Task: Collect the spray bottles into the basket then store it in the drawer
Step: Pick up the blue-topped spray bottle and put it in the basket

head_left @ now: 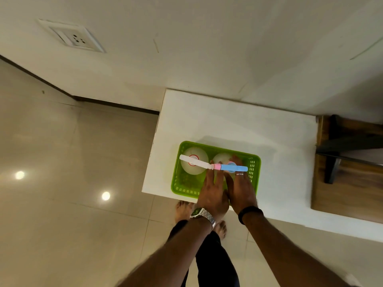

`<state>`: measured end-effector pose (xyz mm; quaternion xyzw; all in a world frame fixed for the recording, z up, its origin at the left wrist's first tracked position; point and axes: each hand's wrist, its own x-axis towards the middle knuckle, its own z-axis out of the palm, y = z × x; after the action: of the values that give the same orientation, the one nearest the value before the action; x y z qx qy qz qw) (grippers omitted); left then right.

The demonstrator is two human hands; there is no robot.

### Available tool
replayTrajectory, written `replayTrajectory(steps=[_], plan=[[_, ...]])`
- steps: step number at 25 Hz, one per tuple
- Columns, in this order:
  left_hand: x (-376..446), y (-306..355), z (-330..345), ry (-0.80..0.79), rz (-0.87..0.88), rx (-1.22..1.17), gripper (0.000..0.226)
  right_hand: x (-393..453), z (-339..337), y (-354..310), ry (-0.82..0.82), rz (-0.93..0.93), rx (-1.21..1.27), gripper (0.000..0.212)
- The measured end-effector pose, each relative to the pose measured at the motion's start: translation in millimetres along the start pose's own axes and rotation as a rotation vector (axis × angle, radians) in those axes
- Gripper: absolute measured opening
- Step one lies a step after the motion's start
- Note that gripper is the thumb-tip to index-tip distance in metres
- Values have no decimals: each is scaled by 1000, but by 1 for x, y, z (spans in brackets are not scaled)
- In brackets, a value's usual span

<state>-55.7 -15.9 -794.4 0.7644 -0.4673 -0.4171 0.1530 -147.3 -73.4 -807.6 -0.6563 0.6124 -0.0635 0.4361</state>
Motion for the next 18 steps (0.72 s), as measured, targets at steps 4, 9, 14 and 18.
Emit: replayTrajectory(steps=[4,9,14,18], plan=[[-4,-2,0,16,-5,-47,81,-2,2,1,5,-53,-91,46],[-49,-6,-27,11,-35,-6,72,-44,-25,-21,74,-29,-206,62],[-112,28,-77,-113,118,164,56,-142,-66,-47,24,78,-415,64],[-137,76,-97,-195,307,367,57,-215,-100,-48,65,198,-438,65]])
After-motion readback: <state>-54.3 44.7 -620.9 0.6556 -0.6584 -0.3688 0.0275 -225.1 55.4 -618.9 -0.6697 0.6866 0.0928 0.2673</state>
